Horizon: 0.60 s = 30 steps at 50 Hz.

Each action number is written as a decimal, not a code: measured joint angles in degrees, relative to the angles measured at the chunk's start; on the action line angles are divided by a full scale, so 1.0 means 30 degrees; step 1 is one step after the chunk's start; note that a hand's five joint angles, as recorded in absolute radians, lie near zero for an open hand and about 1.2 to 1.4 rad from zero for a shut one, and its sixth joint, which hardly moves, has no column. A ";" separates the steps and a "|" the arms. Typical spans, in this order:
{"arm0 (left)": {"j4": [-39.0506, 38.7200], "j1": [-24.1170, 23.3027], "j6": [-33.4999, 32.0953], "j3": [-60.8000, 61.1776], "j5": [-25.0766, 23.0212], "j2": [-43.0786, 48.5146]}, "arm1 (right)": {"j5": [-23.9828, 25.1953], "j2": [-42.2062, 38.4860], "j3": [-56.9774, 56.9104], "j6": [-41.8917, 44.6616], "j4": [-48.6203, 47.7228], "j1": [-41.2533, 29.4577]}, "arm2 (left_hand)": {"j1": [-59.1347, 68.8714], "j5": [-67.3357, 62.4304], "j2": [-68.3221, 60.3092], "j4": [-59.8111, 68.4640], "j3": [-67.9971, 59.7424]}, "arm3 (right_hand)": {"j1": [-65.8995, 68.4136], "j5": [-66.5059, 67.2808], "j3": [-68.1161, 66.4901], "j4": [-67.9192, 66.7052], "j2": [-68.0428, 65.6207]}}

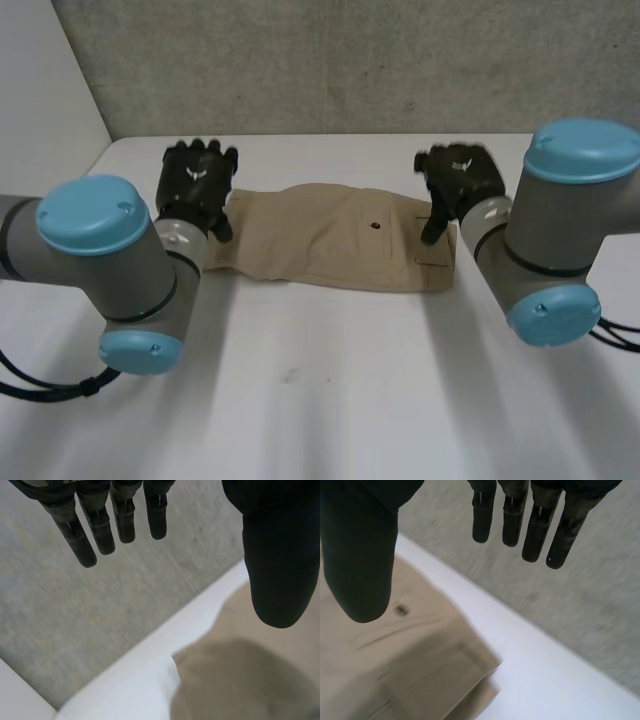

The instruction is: Fold the shorts.

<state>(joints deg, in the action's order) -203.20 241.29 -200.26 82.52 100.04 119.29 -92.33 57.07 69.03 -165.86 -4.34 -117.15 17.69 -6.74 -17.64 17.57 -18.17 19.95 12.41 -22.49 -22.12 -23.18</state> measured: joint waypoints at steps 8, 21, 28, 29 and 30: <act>0.0364 0.0569 0.0106 0.0589 -0.0076 0.1106 | 0.0684 -0.1193 0.0883 -0.0003 0.0716 0.0029 | 0.0000 -0.0002 0.0002 0.0000 0.0000 | -0.0305 -0.0441 0.0262 0.0273 0.0140; 0.0334 0.1305 0.0097 0.0072 -0.0474 0.2926 | 0.0665 -0.3108 0.1025 0.0271 -0.0907 0.0461 | 0.0002 0.0002 -0.0003 0.0000 0.0000 | -0.0305 -0.0439 0.0262 0.0273 0.0140; 0.0318 0.1716 0.0098 -0.0782 -0.0969 0.3984 | 0.0563 -0.4033 0.0977 0.1234 -0.1983 0.0644 | 0.0000 0.0005 -0.0003 0.0000 0.0000 | 0.1877 0.2087 -0.2396 -0.2411 -0.2167; 0.0320 0.1737 0.0099 -0.0820 -0.0979 0.4031 | 0.0556 -0.4123 0.0974 0.1418 -0.2085 0.0662 | 0.0000 0.0005 -0.0003 0.0000 0.0000 | 0.1877 0.2087 -0.2396 -0.2411 -0.2167; 0.0320 0.1737 0.0099 -0.0820 -0.0979 0.4031 | 0.0556 -0.4123 0.0974 0.1418 -0.2085 0.0662 | 0.0000 0.0005 -0.0003 0.0000 0.0000 | 0.1877 0.2087 -0.2396 -0.2411 -0.2167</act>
<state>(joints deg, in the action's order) -202.24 246.50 -199.96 80.06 97.11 131.38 -90.66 44.70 71.95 -161.61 -10.60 -115.16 17.69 -6.73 -17.65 17.57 -18.17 25.59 18.67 -29.67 -29.35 -29.68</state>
